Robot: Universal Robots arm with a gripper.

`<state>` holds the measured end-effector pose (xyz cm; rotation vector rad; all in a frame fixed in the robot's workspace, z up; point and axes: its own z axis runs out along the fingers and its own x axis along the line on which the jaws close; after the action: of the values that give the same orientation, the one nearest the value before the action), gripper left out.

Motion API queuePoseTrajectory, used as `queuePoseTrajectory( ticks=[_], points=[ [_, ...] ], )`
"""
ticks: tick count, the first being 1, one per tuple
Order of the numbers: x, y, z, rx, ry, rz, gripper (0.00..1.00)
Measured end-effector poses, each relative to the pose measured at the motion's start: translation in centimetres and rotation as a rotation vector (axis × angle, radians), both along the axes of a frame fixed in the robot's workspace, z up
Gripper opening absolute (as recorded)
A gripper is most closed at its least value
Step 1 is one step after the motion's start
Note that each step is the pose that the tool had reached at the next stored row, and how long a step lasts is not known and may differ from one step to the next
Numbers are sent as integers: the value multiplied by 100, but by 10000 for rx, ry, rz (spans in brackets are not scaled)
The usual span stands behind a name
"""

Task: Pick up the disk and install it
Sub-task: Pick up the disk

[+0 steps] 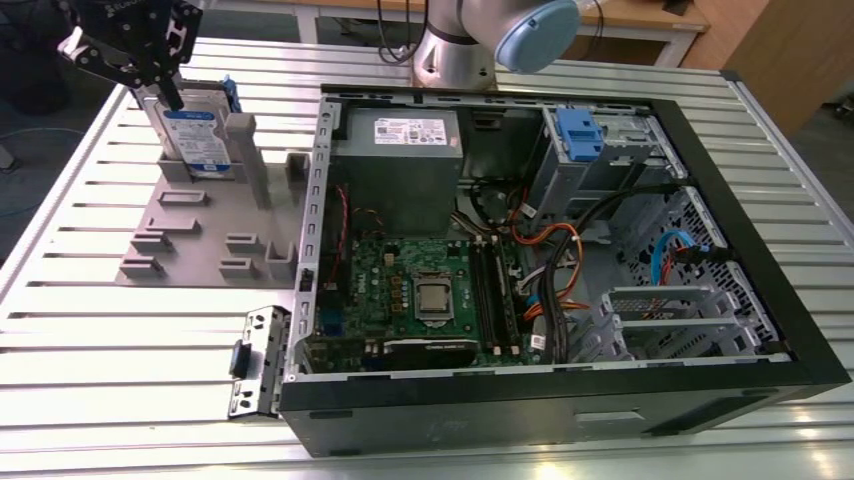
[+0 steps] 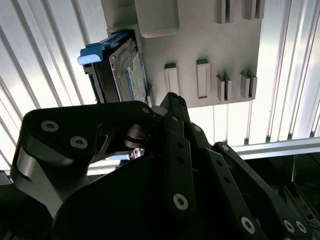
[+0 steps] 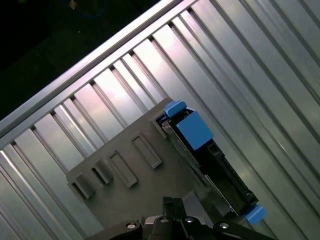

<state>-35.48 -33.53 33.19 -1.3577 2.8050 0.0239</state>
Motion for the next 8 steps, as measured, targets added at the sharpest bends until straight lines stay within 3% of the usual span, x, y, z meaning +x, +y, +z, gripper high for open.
queuePoseTrajectory(
  ticks=[8],
  points=[
    [0, 0, 0, -2, 0, 270, 10]
  ],
)
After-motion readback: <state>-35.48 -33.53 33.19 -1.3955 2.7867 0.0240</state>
